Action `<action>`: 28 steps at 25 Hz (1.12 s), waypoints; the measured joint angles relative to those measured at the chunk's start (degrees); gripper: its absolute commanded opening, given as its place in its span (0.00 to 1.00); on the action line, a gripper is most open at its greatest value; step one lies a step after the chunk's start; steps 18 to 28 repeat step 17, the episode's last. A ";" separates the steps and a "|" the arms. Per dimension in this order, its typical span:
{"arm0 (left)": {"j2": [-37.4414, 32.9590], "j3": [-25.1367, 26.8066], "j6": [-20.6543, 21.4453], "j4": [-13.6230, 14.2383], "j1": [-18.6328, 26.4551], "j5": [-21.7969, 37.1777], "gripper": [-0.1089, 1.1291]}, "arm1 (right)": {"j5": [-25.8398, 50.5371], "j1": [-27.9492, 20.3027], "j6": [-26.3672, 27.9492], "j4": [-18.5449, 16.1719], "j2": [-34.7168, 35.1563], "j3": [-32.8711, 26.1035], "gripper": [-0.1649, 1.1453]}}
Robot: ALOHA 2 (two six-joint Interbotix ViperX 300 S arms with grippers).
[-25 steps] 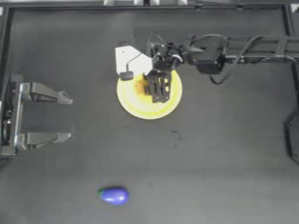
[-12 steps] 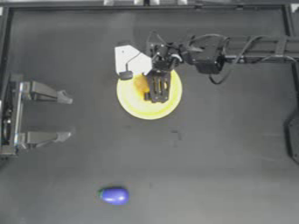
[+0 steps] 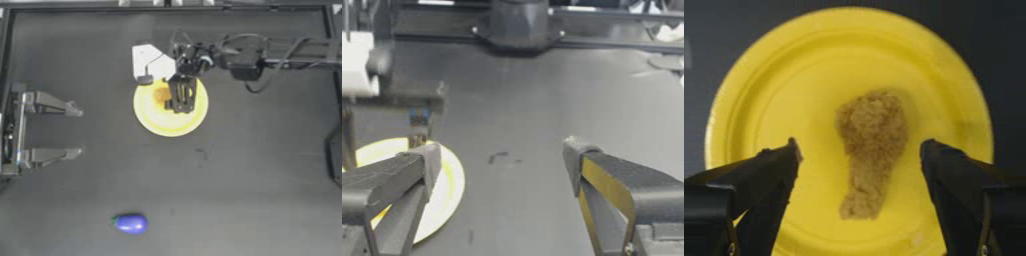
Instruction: Put brown chicken wing on plate
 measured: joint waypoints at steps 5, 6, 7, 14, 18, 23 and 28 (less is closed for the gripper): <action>-0.09 0.00 0.00 0.00 0.00 0.00 0.90 | -2.46 0.09 -0.70 2.64 -5.01 3.34 0.88; -0.09 0.00 0.00 0.00 0.00 0.00 0.90 | -2.99 0.18 -0.88 3.43 -6.24 4.13 0.88; -0.09 0.00 0.00 0.00 -0.09 0.00 0.90 | -3.69 0.26 -1.14 4.04 -7.47 5.10 0.87; -0.09 0.00 0.09 0.00 0.00 0.00 0.90 | -8.79 2.20 -2.29 8.09 -15.38 12.22 0.87; -0.09 0.00 0.09 0.00 0.00 0.09 0.90 | -11.43 3.25 -2.20 10.02 -18.81 15.56 0.87; -0.09 0.00 0.09 0.00 0.00 0.09 0.90 | -11.43 3.25 -2.20 10.02 -18.81 15.56 0.87; -0.09 0.00 0.09 0.00 0.00 0.09 0.90 | -11.43 3.25 -2.20 10.02 -18.81 15.56 0.87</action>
